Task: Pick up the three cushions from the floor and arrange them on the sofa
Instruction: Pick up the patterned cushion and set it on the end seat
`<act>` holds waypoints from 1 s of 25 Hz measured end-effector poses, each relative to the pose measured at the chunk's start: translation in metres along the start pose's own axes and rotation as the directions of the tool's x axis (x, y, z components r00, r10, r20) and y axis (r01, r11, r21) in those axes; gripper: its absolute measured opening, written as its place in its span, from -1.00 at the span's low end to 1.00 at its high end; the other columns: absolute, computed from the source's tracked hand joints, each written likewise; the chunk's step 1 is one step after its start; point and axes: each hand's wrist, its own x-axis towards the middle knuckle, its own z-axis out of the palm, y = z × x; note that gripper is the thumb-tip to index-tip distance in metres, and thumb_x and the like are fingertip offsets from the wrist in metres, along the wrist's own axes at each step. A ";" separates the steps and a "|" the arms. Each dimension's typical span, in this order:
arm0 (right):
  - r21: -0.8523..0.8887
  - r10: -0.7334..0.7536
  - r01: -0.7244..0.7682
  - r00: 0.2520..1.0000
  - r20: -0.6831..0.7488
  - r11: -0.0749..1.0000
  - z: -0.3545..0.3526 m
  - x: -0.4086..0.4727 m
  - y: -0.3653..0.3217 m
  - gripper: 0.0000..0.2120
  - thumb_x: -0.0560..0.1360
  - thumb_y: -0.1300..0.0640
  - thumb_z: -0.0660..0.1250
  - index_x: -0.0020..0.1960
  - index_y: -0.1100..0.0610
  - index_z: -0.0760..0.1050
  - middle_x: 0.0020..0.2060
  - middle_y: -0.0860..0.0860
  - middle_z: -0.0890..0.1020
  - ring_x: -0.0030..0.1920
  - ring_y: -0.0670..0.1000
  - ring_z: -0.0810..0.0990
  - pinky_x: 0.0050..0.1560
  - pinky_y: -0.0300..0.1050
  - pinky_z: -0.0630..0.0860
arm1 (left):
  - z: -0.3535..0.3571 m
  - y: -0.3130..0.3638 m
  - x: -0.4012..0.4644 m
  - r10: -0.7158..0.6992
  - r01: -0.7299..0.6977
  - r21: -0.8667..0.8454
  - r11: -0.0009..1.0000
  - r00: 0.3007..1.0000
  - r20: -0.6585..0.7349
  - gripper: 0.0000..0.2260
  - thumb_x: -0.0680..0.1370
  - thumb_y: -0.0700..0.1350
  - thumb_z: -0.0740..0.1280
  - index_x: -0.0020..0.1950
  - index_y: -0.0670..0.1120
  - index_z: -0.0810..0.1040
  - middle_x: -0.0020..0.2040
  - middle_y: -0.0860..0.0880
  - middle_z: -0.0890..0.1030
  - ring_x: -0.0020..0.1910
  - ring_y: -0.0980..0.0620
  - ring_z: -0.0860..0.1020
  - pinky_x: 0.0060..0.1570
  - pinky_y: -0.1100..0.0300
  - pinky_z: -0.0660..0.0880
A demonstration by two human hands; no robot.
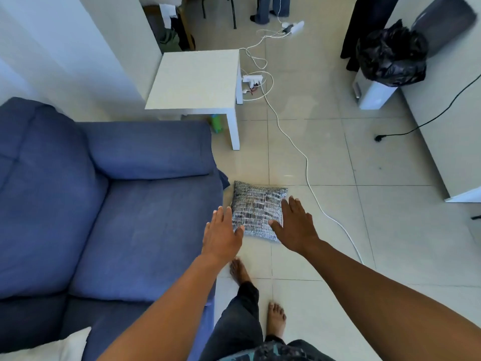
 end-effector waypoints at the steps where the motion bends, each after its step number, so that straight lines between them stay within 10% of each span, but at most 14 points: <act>1: 0.003 0.009 -0.009 1.000 0.003 1.000 -0.003 0.010 0.000 -0.25 0.72 -0.19 0.13 0.72 0.19 -0.04 0.73 0.17 -0.06 0.73 0.17 -0.12 0.65 0.29 0.04 | -0.001 0.000 0.015 0.004 -0.004 0.001 1.000 1.000 0.015 -0.33 0.72 0.10 0.20 0.73 -0.13 0.03 0.74 -0.14 0.02 0.72 -0.13 -0.02 0.65 -0.14 0.09; 18: 0.137 0.216 -0.238 0.963 0.159 0.961 0.038 0.239 0.048 -0.26 0.72 -0.13 0.19 0.71 0.25 0.01 0.72 0.20 0.04 0.72 0.18 -0.01 0.65 0.18 0.08 | 0.050 -0.028 0.270 -0.086 0.067 0.074 0.995 0.956 0.280 -0.36 0.73 0.08 0.19 0.71 -0.16 0.06 0.74 -0.15 0.06 0.70 -0.13 0.10 0.55 -0.12 0.26; 25: 0.132 0.214 -0.252 0.946 0.245 0.959 0.152 0.361 0.108 -0.29 0.71 -0.08 0.23 0.68 0.29 0.10 0.68 0.25 0.15 0.68 0.26 0.14 0.64 0.19 0.19 | 0.167 -0.076 0.383 -0.256 0.256 0.039 0.966 0.920 0.297 -0.51 0.68 0.07 0.23 0.49 -0.22 0.34 0.48 -0.23 0.43 0.39 -0.31 0.47 0.27 -0.18 0.46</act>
